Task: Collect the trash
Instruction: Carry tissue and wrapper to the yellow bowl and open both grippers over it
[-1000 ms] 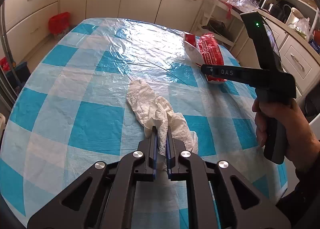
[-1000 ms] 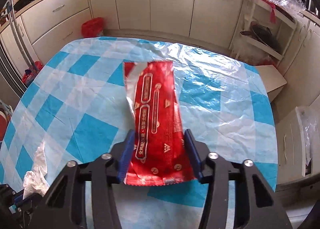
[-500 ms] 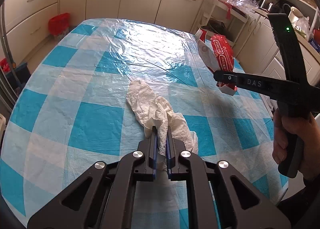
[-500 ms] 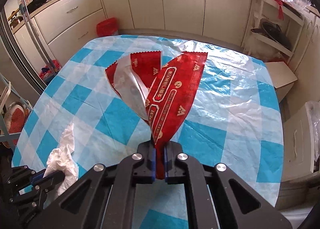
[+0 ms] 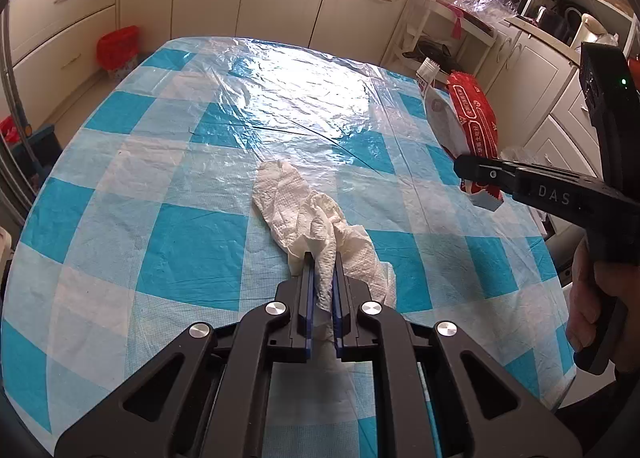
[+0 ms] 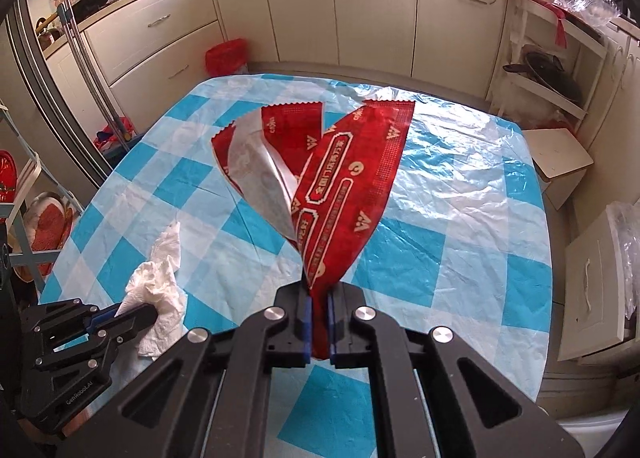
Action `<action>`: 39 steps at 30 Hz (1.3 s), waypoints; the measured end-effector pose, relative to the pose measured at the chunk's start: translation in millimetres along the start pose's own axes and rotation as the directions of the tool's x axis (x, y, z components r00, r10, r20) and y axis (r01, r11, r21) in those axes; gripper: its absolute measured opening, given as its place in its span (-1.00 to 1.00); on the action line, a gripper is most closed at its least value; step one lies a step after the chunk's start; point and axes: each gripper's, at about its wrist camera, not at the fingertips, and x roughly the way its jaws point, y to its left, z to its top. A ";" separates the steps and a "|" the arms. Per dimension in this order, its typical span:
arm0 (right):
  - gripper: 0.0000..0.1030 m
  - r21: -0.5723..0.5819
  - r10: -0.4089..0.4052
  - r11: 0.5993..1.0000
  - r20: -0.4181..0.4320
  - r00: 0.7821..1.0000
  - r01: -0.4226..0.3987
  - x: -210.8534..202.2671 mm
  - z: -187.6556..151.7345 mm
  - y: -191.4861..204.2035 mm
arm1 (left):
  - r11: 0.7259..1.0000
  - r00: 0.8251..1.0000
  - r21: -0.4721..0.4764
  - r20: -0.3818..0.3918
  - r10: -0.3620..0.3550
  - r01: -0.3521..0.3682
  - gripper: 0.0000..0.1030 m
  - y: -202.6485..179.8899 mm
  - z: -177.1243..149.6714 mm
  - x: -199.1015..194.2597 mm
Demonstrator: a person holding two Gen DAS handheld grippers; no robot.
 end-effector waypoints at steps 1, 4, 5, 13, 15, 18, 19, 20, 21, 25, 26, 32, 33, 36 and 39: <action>-0.88 0.002 -0.001 1.000 -0.001 1.000 0.001 -0.5 -0.7 -0.7 | 1.000 1.000 0.000 0.000 0.000 0.000 -0.86 -0.2 -0.1 0.0; -0.88 0.002 -0.002 1.000 0.001 1.000 0.002 -2.6 -2.4 -2.2 | 1.000 1.000 0.001 0.000 0.000 0.000 -0.86 0.2 0.0 0.0; -0.88 0.003 -0.002 1.000 0.002 1.000 0.002 -3.1 -2.6 -2.6 | 1.000 1.000 0.000 0.000 -0.001 0.001 -0.86 0.3 0.1 0.0; -0.88 0.006 0.000 1.000 0.011 1.000 0.000 -6.9 -4.5 -2.7 | 1.000 1.000 -0.001 0.002 -0.004 0.004 -0.86 0.4 0.1 -0.6; -0.88 0.006 0.001 1.000 0.015 1.000 -0.001 -9.1 -4.8 -2.4 | 1.000 1.000 0.002 0.011 -0.011 0.011 -0.86 -0.1 0.1 -2.4; -0.88 0.006 0.004 1.000 0.021 1.000 -0.005 -14.0 -6.2 -2.6 | 1.000 0.999 0.014 0.026 -0.026 0.026 -0.87 -1.1 -0.5 -5.9; -0.88 0.006 0.006 1.000 0.023 1.000 -0.006 -15.8 -7.0 -3.4 | 0.999 0.999 0.016 0.027 -0.031 0.031 -0.87 -0.9 -0.2 -6.5; -0.88 0.006 0.006 1.000 0.025 1.000 -0.006 -18.0 -7.9 -3.9 | 0.999 0.999 0.013 0.027 -0.036 0.036 -0.87 -0.2 -0.1 -7.1; -0.88 0.005 0.005 1.000 0.027 1.000 -0.006 -20.4 -9.1 -4.8 | 0.999 0.999 0.007 0.026 -0.042 0.042 -0.87 1.0 0.3 -7.6; -0.88 0.005 0.002 1.000 0.034 0.999 -0.002 -31.2 -15.4 -9.5 | 0.999 0.998 -0.018 0.035 -0.045 0.046 -0.87 6.8 -0.2 -12.5; -0.88 0.007 0.000 1.000 0.036 0.999 0.000 -33.1 -16.9 -10.3 | 0.999 0.998 -0.021 0.036 -0.045 0.046 -0.87 7.4 -0.9 -14.1; -0.88 0.025 -0.011 1.000 0.042 0.999 0.010 -45.4 -24.6 -20.3 | 0.996 0.996 -0.036 0.048 -0.077 0.078 -0.87 5.6 -3.1 -29.2; -0.88 0.028 -0.012 1.000 0.045 0.999 0.011 -47.2 -24.8 -21.9 | 0.996 0.995 -0.035 0.052 -0.080 0.082 -0.87 4.1 -3.2 -32.0; -0.88 0.036 -0.013 0.999 0.055 0.998 0.011 -53.5 -25.8 -24.0 | 0.995 0.994 -0.028 0.059 -0.091 0.093 -0.87 -0.8 -3.5 -39.0; -0.88 0.037 -0.014 0.999 0.065 0.998 0.011 -59.8 -27.1 -23.7 | 0.995 0.993 -0.019 0.067 -0.100 0.101 -0.87 -6.2 -3.6 -45.8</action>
